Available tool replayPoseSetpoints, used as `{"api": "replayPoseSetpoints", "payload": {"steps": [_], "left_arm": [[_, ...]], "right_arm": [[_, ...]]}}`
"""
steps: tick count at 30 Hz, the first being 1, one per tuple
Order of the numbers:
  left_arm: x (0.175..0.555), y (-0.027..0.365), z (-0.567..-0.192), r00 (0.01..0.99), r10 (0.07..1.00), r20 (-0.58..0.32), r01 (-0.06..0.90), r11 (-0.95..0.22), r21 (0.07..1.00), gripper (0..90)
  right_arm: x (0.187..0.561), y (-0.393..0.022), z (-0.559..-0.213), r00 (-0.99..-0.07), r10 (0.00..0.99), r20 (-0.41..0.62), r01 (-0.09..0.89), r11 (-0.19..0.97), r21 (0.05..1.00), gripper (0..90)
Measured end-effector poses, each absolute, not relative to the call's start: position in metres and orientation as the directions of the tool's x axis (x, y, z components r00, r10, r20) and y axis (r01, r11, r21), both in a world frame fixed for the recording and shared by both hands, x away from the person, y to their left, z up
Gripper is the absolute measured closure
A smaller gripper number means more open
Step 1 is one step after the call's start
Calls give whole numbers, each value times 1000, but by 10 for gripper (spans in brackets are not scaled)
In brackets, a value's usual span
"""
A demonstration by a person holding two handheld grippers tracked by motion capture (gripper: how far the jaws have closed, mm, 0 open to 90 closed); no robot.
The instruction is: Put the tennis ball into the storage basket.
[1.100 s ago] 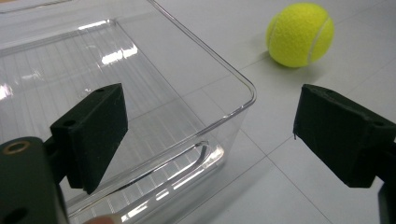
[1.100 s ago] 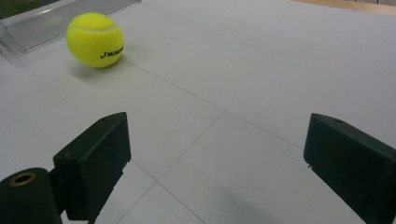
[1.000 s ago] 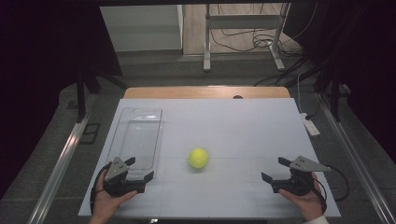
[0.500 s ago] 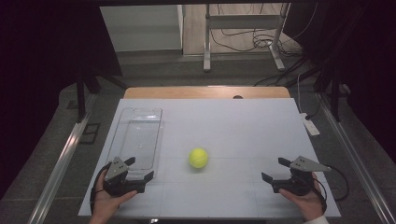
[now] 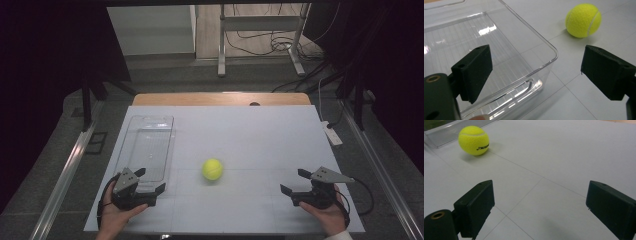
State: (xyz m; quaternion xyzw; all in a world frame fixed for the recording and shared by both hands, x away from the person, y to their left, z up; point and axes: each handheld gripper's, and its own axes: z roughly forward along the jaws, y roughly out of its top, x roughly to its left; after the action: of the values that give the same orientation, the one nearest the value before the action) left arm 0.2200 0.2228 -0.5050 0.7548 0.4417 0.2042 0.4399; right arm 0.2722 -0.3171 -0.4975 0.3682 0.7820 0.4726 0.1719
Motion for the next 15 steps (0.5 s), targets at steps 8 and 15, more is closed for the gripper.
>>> {"api": "replayPoseSetpoints", "payload": {"steps": [8,15], "left_arm": [[214,219,-497,532,842,-82,490,-228,841,112],[218,218,-492,540,837,-91,500,-232,834,111]], "right_arm": [[270,-319,-497,-660,745,95,422,264,867,86],[269,-316,-498,-668,740,81,418,284,863,85]]}}
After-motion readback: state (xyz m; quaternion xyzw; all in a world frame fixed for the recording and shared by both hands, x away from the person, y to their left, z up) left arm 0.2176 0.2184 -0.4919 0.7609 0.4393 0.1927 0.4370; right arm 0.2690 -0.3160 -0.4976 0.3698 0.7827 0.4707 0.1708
